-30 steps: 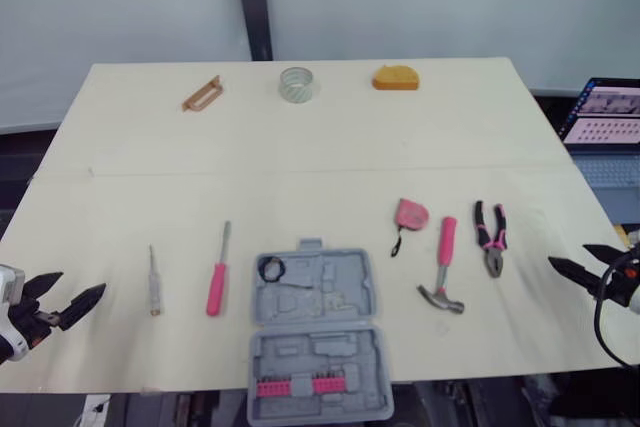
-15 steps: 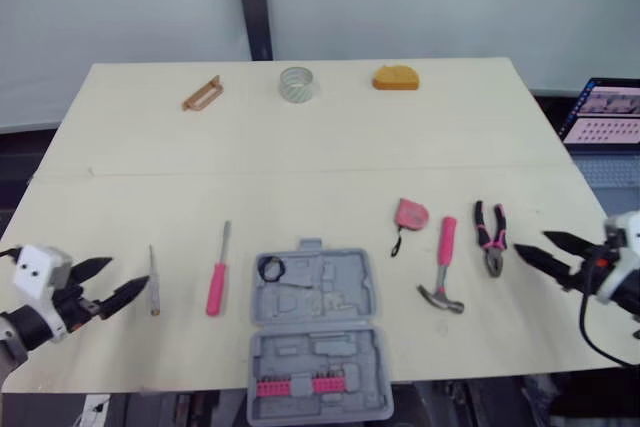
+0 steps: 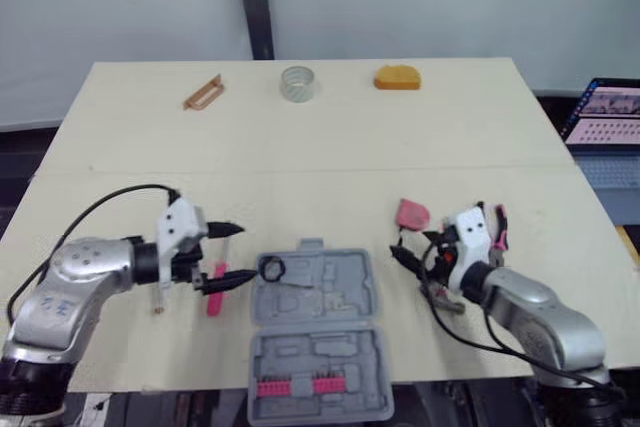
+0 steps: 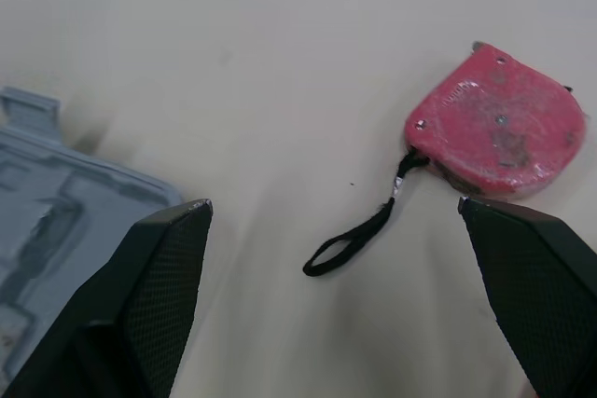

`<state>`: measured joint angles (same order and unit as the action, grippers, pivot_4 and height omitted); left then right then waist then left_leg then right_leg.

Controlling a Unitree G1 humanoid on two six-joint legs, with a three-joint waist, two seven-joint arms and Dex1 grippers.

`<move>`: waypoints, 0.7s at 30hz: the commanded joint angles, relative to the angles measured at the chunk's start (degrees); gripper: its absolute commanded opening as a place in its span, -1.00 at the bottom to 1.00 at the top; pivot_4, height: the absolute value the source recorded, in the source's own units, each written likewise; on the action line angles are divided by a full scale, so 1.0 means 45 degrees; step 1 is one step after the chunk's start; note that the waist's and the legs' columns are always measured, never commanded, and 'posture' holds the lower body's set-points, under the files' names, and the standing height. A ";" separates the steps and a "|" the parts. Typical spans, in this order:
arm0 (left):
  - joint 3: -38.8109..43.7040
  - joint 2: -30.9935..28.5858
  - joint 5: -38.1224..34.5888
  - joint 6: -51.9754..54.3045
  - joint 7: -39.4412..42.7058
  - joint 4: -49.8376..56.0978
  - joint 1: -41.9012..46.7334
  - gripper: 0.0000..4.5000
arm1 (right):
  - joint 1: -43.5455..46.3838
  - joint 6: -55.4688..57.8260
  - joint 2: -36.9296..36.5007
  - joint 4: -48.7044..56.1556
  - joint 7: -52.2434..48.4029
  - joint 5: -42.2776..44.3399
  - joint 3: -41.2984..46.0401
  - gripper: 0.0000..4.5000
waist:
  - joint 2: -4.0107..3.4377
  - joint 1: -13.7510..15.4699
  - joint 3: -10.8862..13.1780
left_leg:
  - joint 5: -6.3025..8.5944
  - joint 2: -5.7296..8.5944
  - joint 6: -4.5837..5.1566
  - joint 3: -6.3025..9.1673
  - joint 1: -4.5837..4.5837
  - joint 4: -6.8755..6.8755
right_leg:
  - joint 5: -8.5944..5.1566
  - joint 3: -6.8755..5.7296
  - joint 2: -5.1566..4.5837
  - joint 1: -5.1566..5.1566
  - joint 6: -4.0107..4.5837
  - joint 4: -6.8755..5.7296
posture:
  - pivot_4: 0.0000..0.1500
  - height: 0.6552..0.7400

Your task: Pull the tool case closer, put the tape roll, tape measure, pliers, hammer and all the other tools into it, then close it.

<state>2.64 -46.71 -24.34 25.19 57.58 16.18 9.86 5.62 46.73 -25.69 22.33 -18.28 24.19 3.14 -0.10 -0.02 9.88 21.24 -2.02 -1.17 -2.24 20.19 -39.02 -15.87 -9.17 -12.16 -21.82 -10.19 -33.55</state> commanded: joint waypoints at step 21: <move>-0.1838 0.1135 0.1054 -0.0698 -0.0047 0.0070 0.1186 0.99 | 0.1341 0.0026 0.2362 -0.2019 0.1762 -0.1995 -0.0904 1.00 | -0.0003 -0.0048 0.0002 | -0.0001 -0.0001 0.0001 -0.0001 0.0006 -0.0005 | 0.0000 0.0013 0.0005 -0.0018 0.0000 -0.0014 | 1.00 1.00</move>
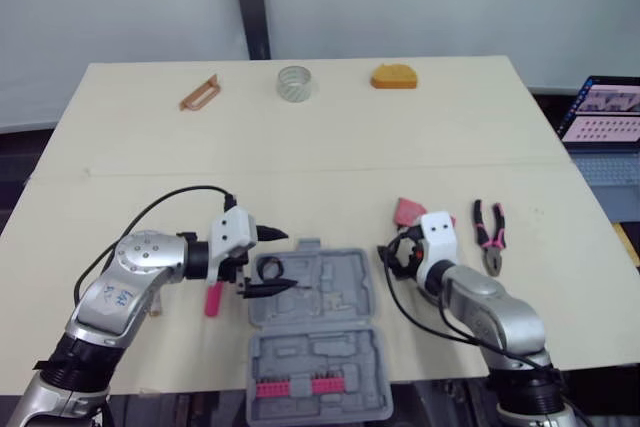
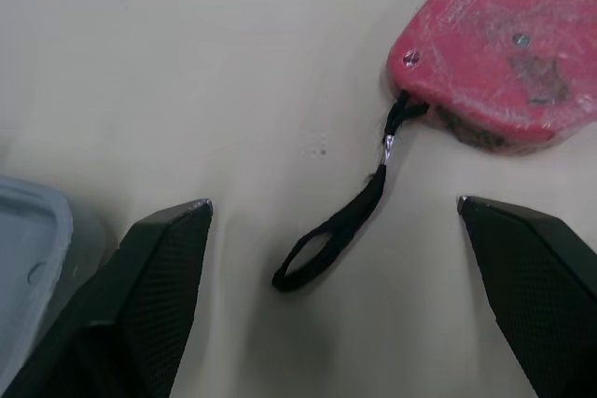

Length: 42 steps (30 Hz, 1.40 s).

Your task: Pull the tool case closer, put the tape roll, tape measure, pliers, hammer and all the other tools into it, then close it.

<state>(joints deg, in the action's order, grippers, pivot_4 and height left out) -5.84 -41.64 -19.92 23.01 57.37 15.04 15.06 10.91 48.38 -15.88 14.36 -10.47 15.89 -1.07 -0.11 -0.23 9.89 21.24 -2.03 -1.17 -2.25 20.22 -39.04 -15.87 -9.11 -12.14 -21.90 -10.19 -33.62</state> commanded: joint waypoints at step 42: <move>-0.0356 0.0135 0.0308 -0.0189 0.0250 0.0544 0.0061 1.00 | -0.0542 -0.0153 0.0038 0.0218 -0.1595 -0.0174 -0.0173 -0.98 | 0.0000 -0.0230 -0.0003 | 0.0000 -0.0001 -0.0001 0.0006 -0.0003 0.0010 | 0.0000 0.0002 0.0002 0.0003 0.0000 -0.0004 | 1.00 1.00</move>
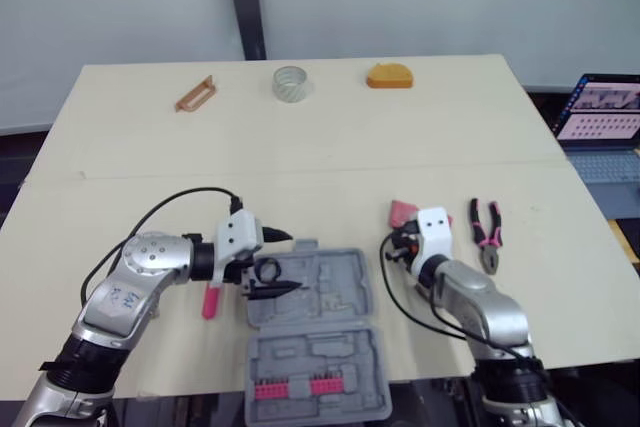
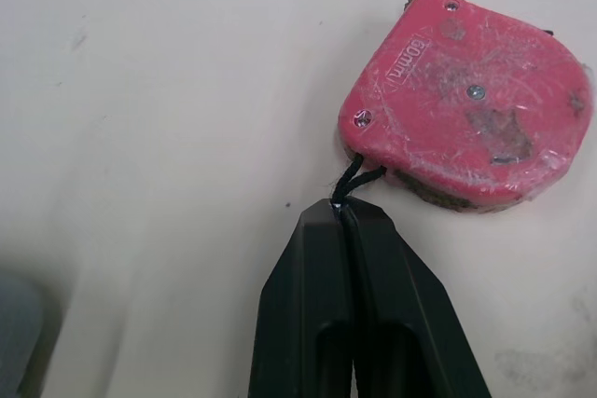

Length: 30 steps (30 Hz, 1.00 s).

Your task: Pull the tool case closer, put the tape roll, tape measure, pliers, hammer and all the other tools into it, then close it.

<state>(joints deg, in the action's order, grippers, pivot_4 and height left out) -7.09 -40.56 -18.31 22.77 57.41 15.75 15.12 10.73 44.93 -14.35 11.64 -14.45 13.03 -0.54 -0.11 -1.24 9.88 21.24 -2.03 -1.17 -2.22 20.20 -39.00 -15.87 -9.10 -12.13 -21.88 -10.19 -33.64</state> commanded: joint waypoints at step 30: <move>-0.0818 -0.0396 0.0200 -0.0143 0.1104 0.0757 -0.0438 1.00 | -0.4362 0.2824 -0.2301 0.5385 -0.1822 0.2518 -0.0015 -0.98 | 0.0002 0.0320 0.0000 | 0.0001 0.0001 0.0002 -0.0004 0.0004 -0.0014 | 0.0000 0.0004 0.0000 0.0004 0.0000 0.0011 | 1.00 1.00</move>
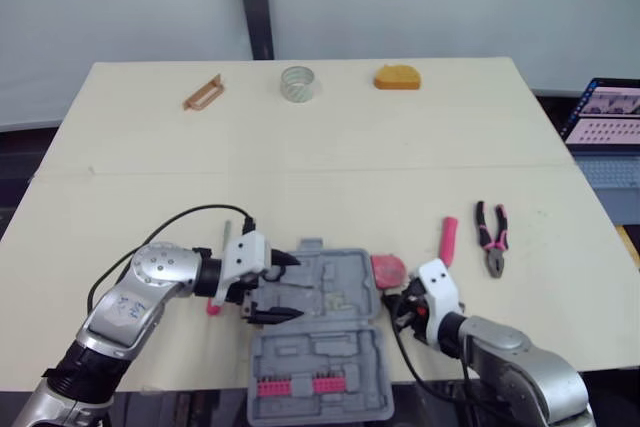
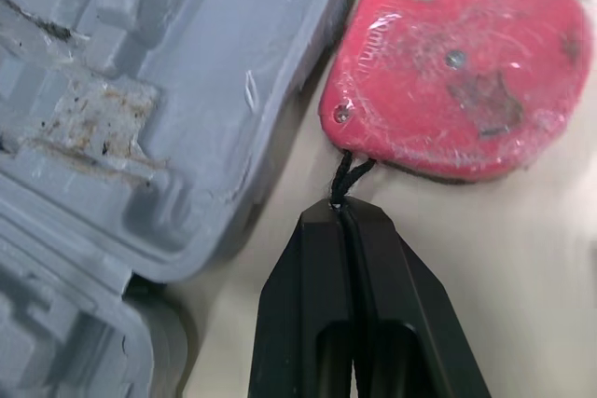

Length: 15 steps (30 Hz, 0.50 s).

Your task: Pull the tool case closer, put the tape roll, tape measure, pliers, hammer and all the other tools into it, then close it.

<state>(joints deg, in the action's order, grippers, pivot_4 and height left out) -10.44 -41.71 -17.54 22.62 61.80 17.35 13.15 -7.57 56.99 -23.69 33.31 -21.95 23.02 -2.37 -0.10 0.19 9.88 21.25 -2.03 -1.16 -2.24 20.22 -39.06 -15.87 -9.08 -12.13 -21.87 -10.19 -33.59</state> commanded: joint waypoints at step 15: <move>-0.0387 -0.0227 0.0058 -0.0160 0.0554 0.0348 -0.0001 1.00 | -0.2376 0.0336 -0.1694 0.1827 -0.0960 0.1332 0.1043 -0.98 | 0.0000 0.0122 0.0000 | 0.0001 0.0000 0.0002 -0.0004 0.0002 -0.0002 | 0.0000 0.0002 0.0000 0.0003 0.0000 0.0013 | 1.00 1.00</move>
<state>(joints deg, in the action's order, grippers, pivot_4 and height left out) -12.03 -41.88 -17.48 22.53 63.59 17.33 13.21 -17.27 58.74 -30.67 39.13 -24.49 27.46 1.93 -0.10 0.74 9.88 21.25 -2.03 -1.15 -2.26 20.23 -39.07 -15.88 -9.07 -12.13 -21.85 -10.19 -33.53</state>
